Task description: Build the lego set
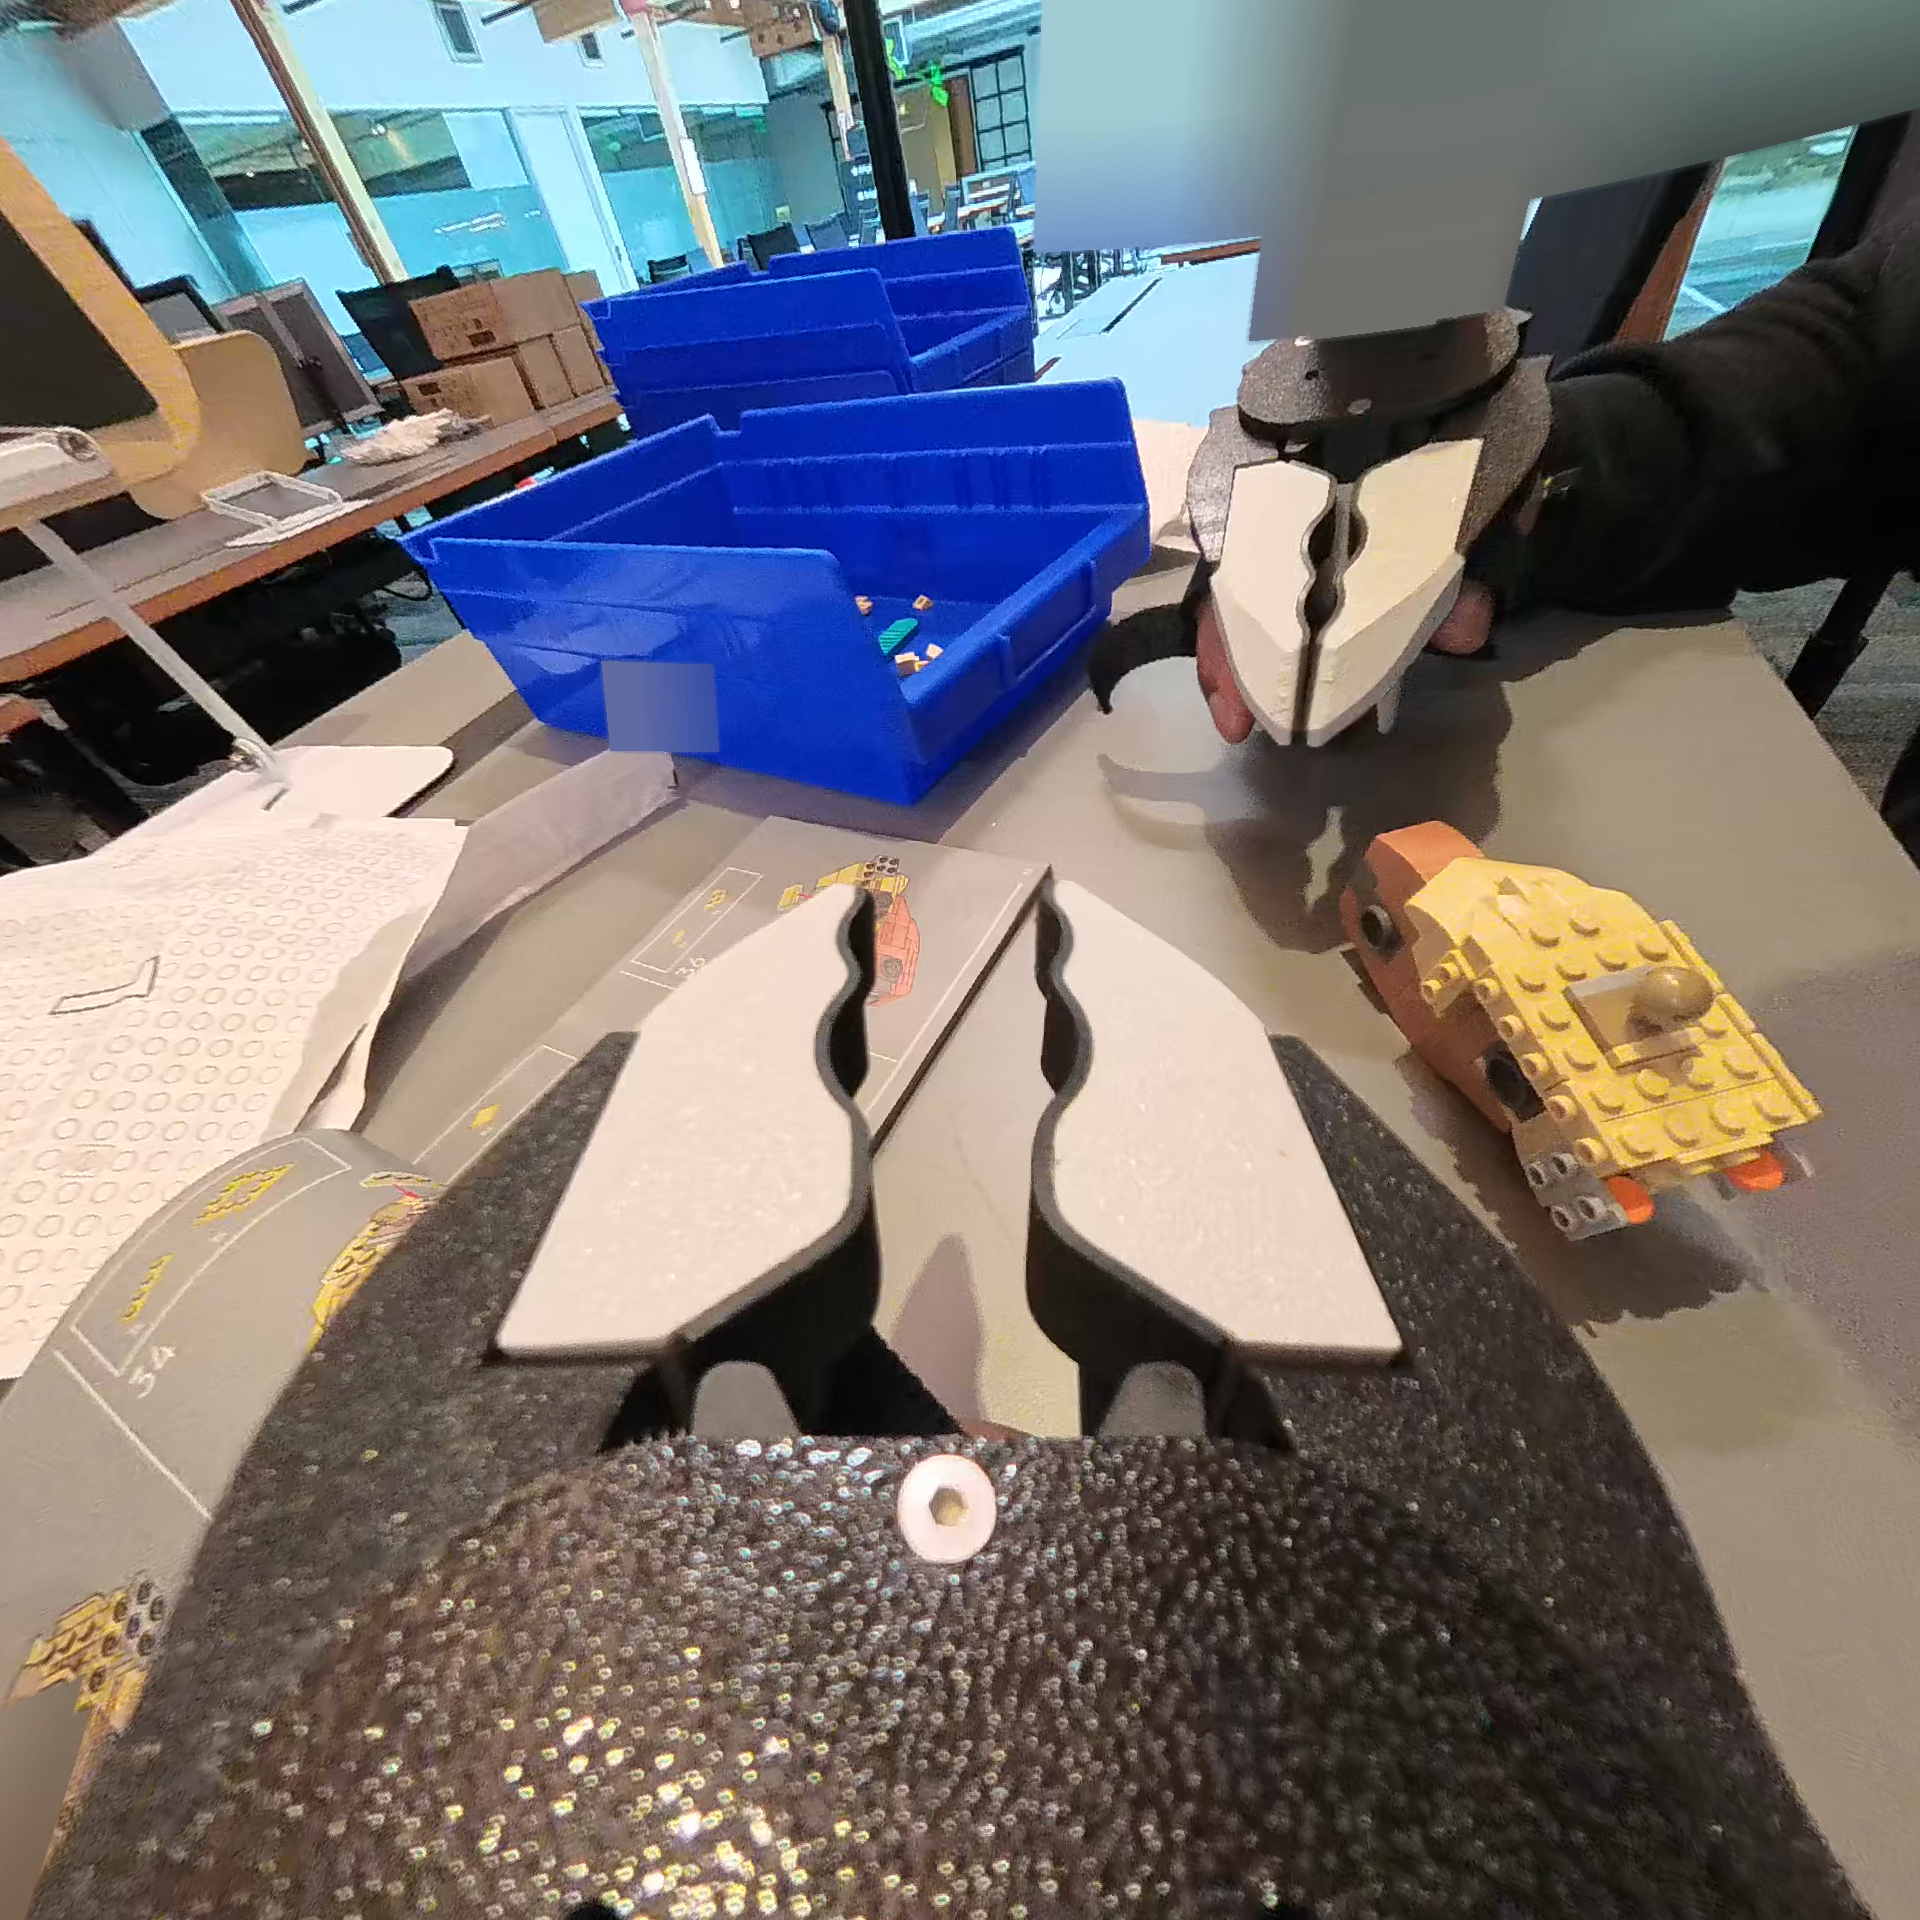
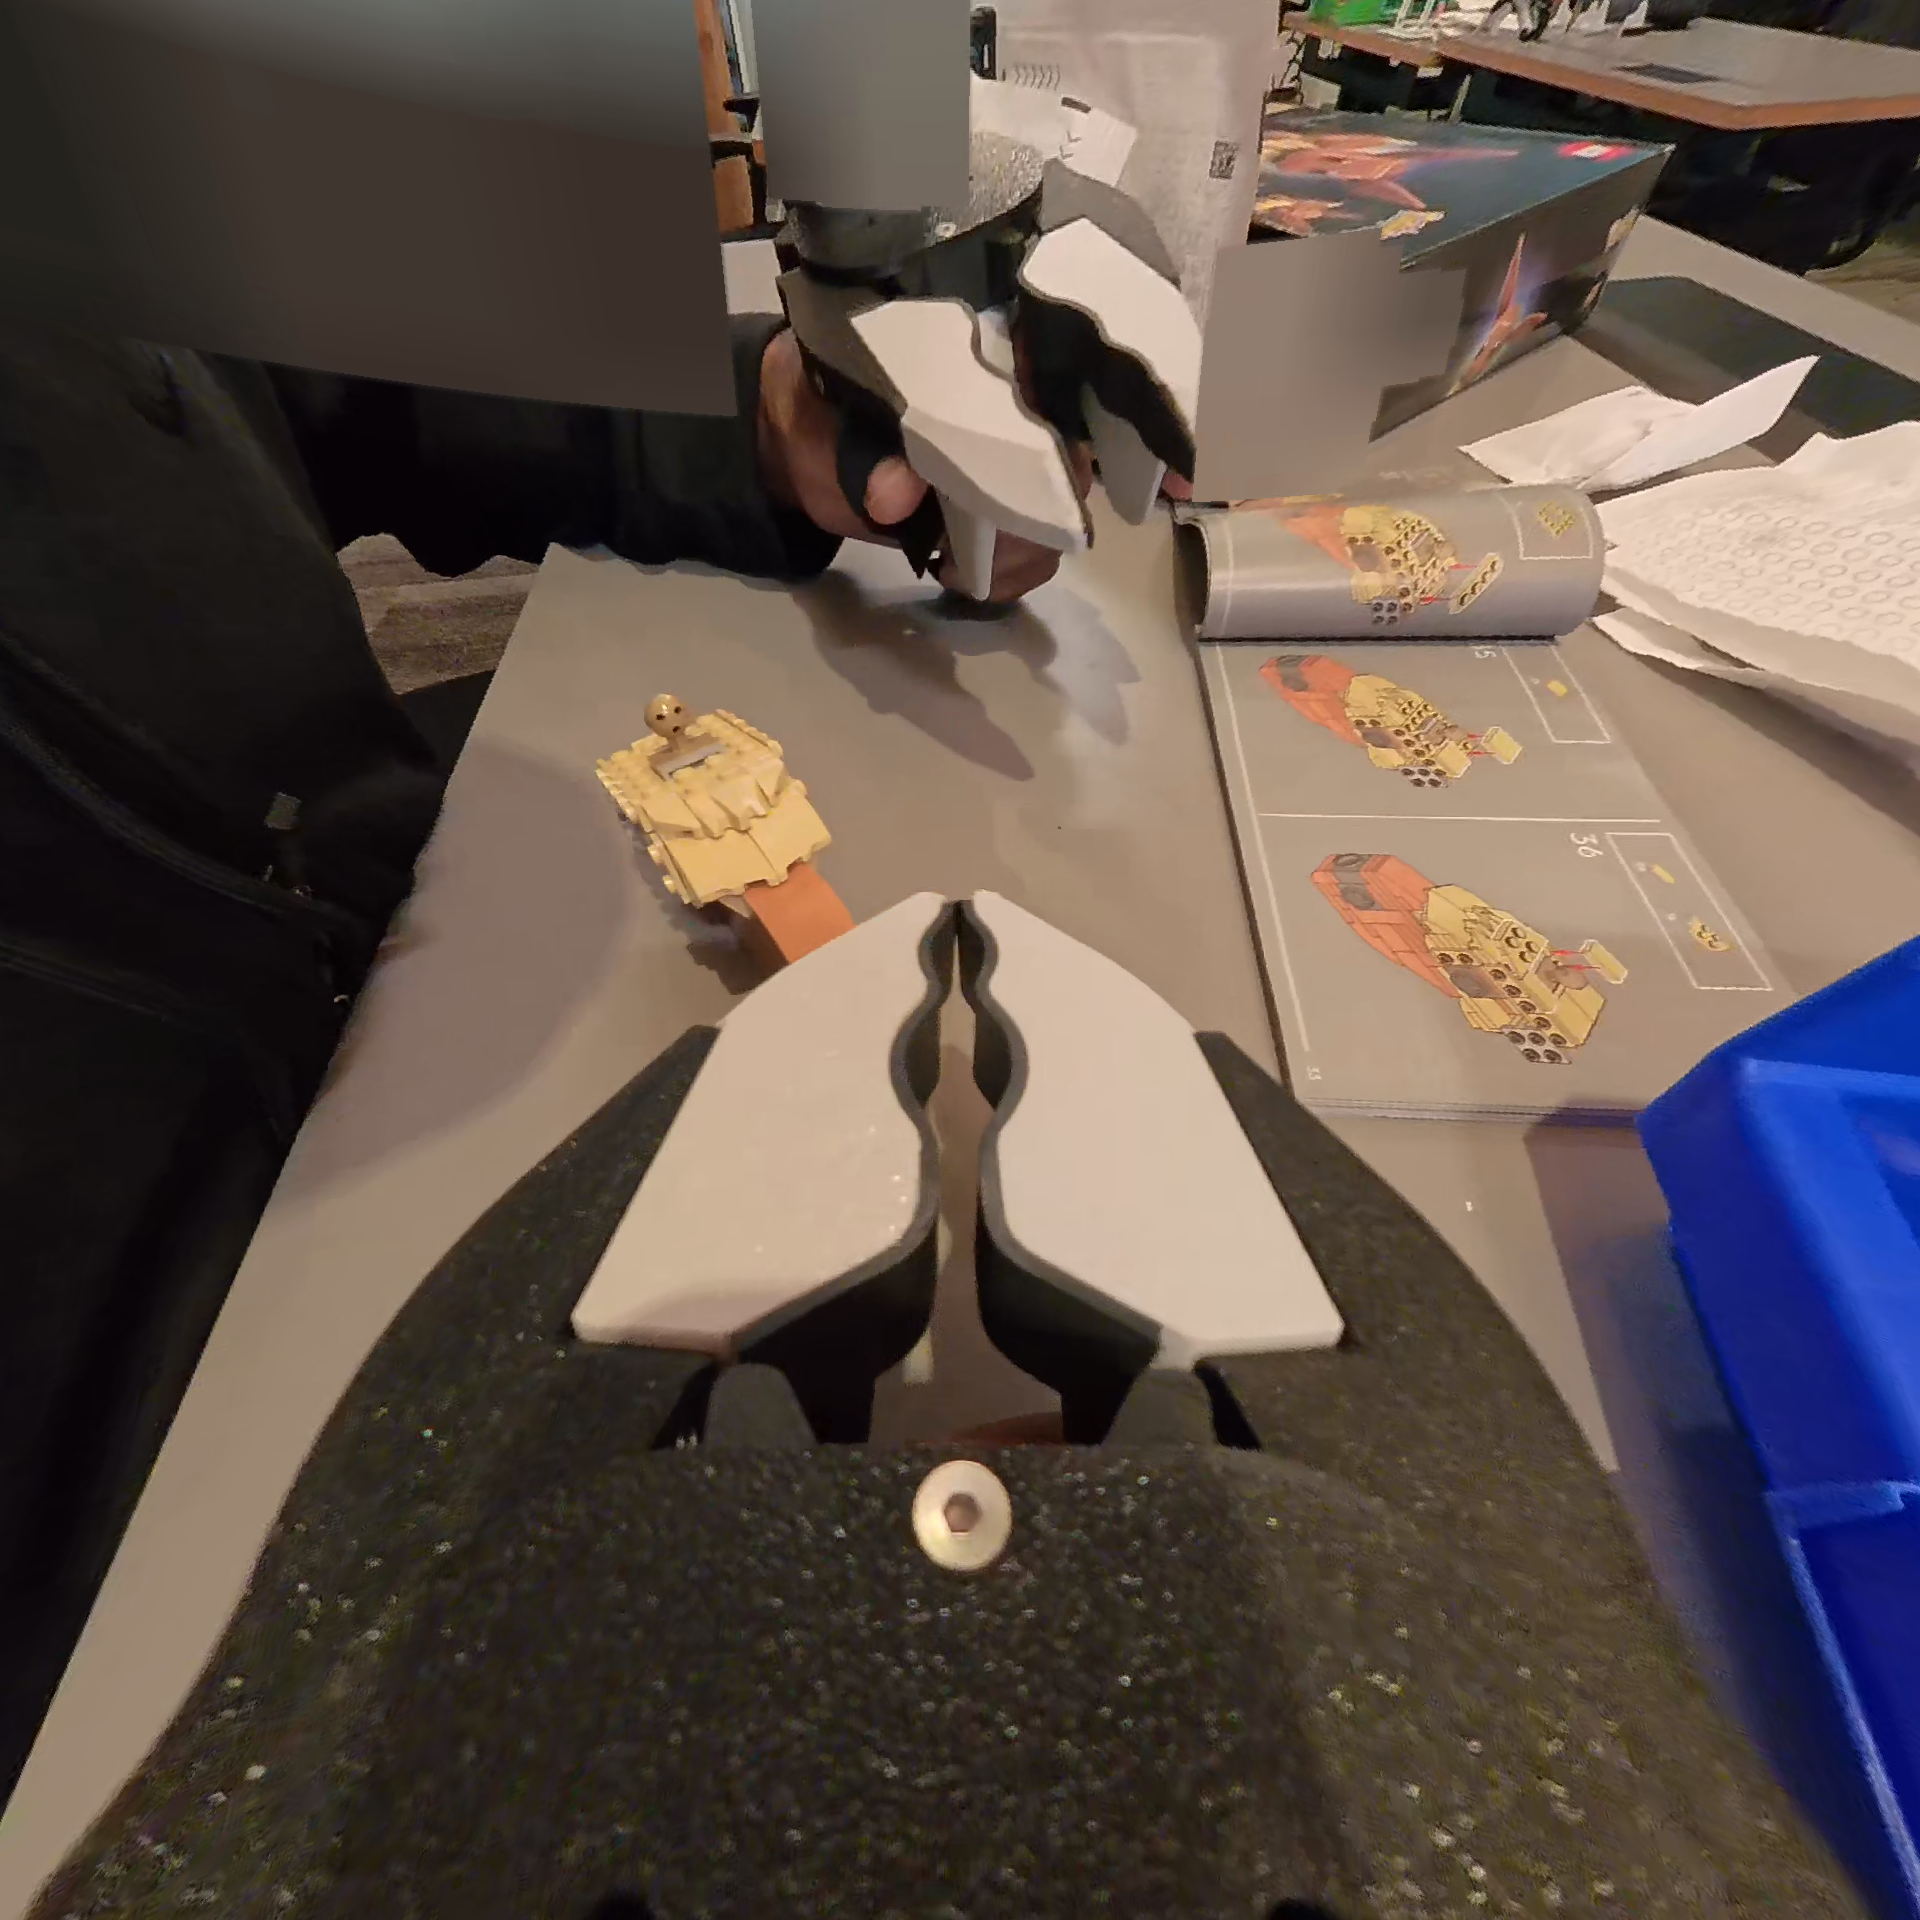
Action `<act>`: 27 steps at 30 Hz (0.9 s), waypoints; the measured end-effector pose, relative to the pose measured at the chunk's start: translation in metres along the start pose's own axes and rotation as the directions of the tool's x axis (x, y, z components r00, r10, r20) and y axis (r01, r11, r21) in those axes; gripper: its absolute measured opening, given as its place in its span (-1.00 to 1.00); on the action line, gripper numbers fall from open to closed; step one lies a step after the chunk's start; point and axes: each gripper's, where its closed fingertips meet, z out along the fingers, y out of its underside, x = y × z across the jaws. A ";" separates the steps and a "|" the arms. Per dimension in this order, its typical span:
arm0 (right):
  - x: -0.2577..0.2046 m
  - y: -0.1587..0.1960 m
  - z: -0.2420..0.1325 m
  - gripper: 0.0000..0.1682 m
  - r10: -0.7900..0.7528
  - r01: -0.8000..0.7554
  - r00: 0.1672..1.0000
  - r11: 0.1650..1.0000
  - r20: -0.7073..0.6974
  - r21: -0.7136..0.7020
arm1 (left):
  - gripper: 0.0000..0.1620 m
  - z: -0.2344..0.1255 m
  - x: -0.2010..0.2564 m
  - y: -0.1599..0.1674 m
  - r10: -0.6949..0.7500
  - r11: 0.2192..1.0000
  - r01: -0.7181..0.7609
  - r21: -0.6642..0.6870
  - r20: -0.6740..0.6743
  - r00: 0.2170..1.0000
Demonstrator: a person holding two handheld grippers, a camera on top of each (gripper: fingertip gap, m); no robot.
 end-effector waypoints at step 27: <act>0.136 -0.033 -0.107 -0.87 -0.400 0.259 0.897 0.822 -0.189 -0.507 | -0.70 0.010 -0.003 0.010 -0.008 0.997 0.008 -0.079 -0.005 1.000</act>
